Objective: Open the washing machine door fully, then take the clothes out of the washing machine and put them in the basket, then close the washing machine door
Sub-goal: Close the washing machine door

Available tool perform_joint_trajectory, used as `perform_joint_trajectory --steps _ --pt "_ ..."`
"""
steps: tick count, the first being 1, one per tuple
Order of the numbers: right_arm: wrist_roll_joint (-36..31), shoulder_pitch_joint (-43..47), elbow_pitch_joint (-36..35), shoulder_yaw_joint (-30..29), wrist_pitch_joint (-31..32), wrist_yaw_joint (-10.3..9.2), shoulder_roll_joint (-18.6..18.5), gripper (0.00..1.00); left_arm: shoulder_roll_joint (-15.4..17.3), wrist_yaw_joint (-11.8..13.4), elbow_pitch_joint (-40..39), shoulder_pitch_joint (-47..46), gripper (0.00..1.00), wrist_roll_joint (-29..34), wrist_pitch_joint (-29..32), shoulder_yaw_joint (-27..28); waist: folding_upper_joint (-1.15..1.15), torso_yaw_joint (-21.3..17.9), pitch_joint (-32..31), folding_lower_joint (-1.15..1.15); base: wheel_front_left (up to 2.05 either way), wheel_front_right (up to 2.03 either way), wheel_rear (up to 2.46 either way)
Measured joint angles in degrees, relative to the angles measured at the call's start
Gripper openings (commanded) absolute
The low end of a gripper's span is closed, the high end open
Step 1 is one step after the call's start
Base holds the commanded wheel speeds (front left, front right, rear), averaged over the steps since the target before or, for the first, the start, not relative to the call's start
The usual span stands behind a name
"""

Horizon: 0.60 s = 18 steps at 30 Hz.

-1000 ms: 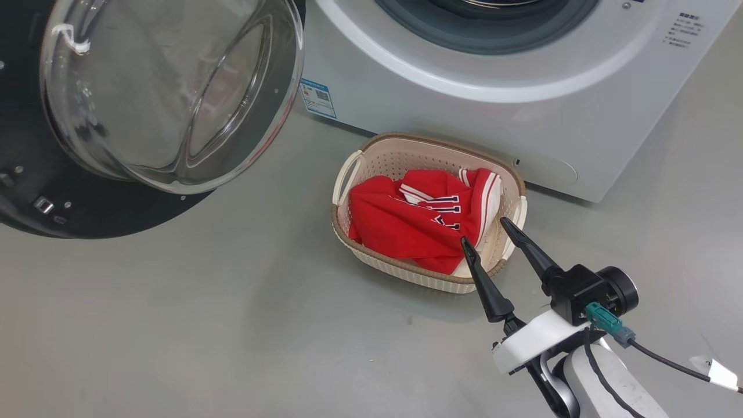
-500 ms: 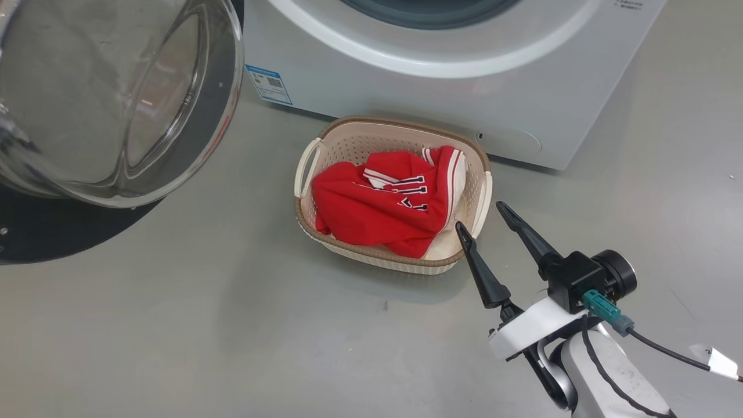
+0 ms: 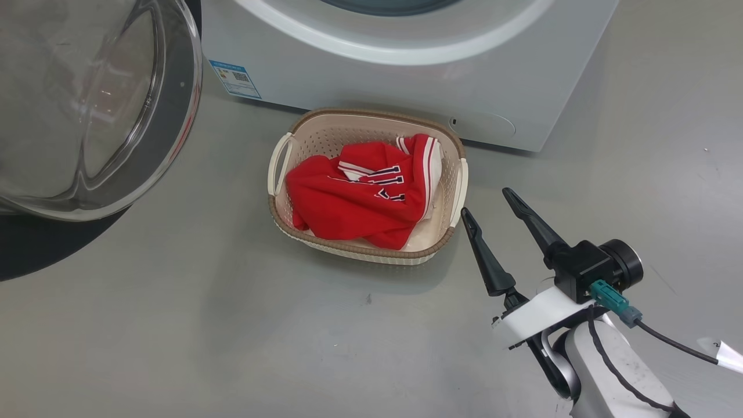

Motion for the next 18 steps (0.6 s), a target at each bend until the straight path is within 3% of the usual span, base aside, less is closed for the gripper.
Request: perform_joint_trajectory --steps 3,18 --pt "0.00 -0.02 -0.03 -0.23 0.00 -0.01 0.00 1.00 -1.07 0.07 2.12 -1.31 0.00 -1.48 2.64 -0.07 0.00 -0.04 0.04 0.00 0.00 0.00 0.00" --pt "0.00 -0.02 0.24 -0.43 0.00 0.00 0.04 1.00 0.11 0.15 7.36 -3.46 0.00 -3.13 11.39 -1.55 0.00 0.63 -1.79 0.00 0.00 0.00 0.00"
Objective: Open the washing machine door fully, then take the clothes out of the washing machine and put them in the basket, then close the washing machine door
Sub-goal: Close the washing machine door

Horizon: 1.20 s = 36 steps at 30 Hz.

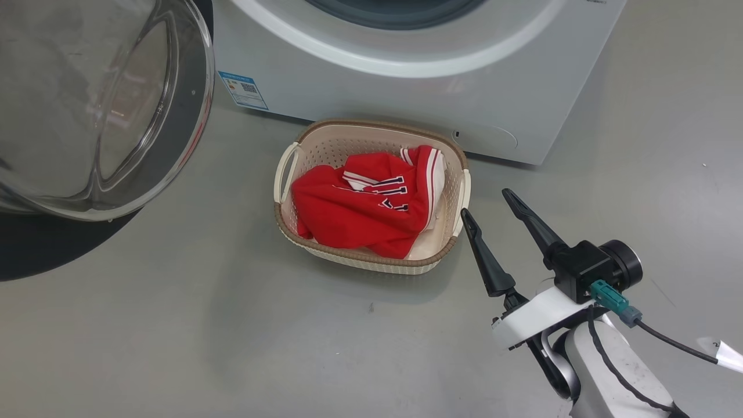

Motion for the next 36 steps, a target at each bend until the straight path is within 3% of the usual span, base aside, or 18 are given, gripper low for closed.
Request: perform_joint_trajectory --steps 29,36 --pt "0.00 0.01 0.08 -0.11 0.01 0.08 0.27 1.00 2.47 0.90 6.62 -2.60 0.00 -2.75 13.16 -1.90 0.00 -0.81 -0.61 0.00 0.00 0.00 0.00" --pt "0.01 0.01 0.09 -0.19 0.01 0.08 0.40 1.00 2.31 -0.42 6.79 -2.60 0.00 -2.68 15.34 -3.56 0.00 -0.74 -0.98 0.00 0.00 0.00 0.00"
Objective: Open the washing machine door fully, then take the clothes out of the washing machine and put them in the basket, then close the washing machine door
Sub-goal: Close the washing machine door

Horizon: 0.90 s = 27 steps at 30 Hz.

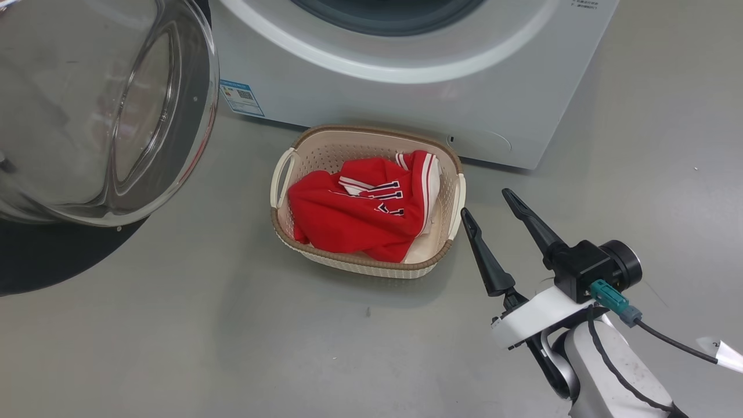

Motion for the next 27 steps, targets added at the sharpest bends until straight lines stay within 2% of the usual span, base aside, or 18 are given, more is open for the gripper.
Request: perform_joint_trajectory --steps 10,27 --pt "0.08 0.01 0.44 -0.36 0.00 0.07 0.26 1.00 -2.68 -3.68 0.40 -0.03 0.00 -0.54 5.45 -2.04 0.00 0.45 -0.92 0.00 0.00 0.00 0.00" --pt "0.66 1.39 0.69 -0.74 0.00 0.09 1.02 1.00 -5.80 -8.33 0.47 2.22 0.00 -1.51 13.56 -4.55 0.00 1.94 -3.93 0.00 0.00 0.00 0.00"
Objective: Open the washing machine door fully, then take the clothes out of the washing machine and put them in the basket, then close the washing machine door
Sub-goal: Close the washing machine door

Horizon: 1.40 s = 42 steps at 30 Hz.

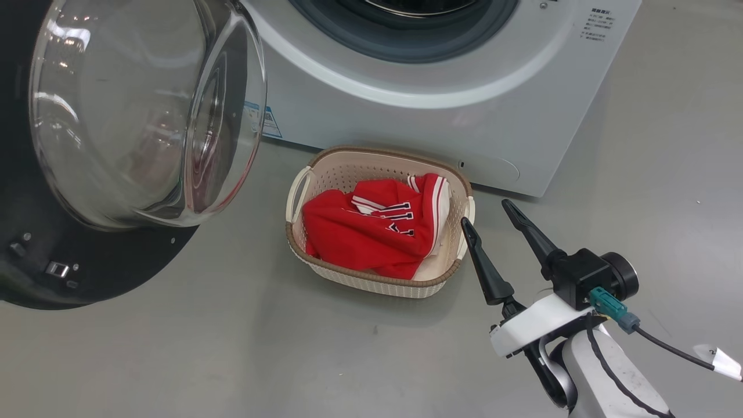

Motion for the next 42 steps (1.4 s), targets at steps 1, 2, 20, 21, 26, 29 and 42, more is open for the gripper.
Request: perform_joint_trajectory --steps 1,2,20,21,26,29,42 --pt "0.05 0.03 0.04 0.01 0.00 0.01 0.03 1.00 -0.16 -0.24 -0.08 0.32 0.00 -0.01 0.42 -0.16 0.00 0.07 -0.17 0.00 0.00 0.00 0.00" --pt "0.07 0.03 0.04 0.01 0.00 0.02 0.07 1.00 -0.43 -0.51 -0.22 0.57 0.00 -0.12 0.65 -0.30 0.00 0.14 -0.33 0.00 0.00 0.00 0.00" --pt "0.34 1.14 0.20 0.86 0.00 0.43 0.37 1.00 -7.05 -2.53 -4.41 4.75 0.00 -3.48 9.48 -2.54 0.00 0.95 -2.31 0.00 0.00 0.00 0.00" --pt "0.35 1.15 0.20 0.89 0.00 0.43 0.38 1.00 -7.50 -2.80 -4.66 4.87 0.00 -3.66 9.85 -2.65 0.00 0.97 -2.37 0.00 0.00 0.00 0.00" --pt "0.37 1.33 0.20 0.93 0.00 0.56 0.42 1.00 -9.68 -3.02 -7.23 6.16 0.00 -4.57 11.52 -3.15 0.00 1.03 -2.63 0.00 0.00 0.00 0.00" --pt "0.38 1.37 0.20 0.92 0.00 0.57 0.44 1.00 -10.90 -3.02 -8.58 6.88 0.00 -5.91 12.39 -3.16 0.00 1.04 -2.76 0.00 0.00 0.00 0.00" --pt "0.40 2.03 0.15 0.53 0.00 0.57 0.54 1.00 -16.64 -3.47 -15.96 10.33 0.00 -7.04 14.58 -4.74 0.00 0.88 -2.86 0.00 0.00 0.00 0.00"
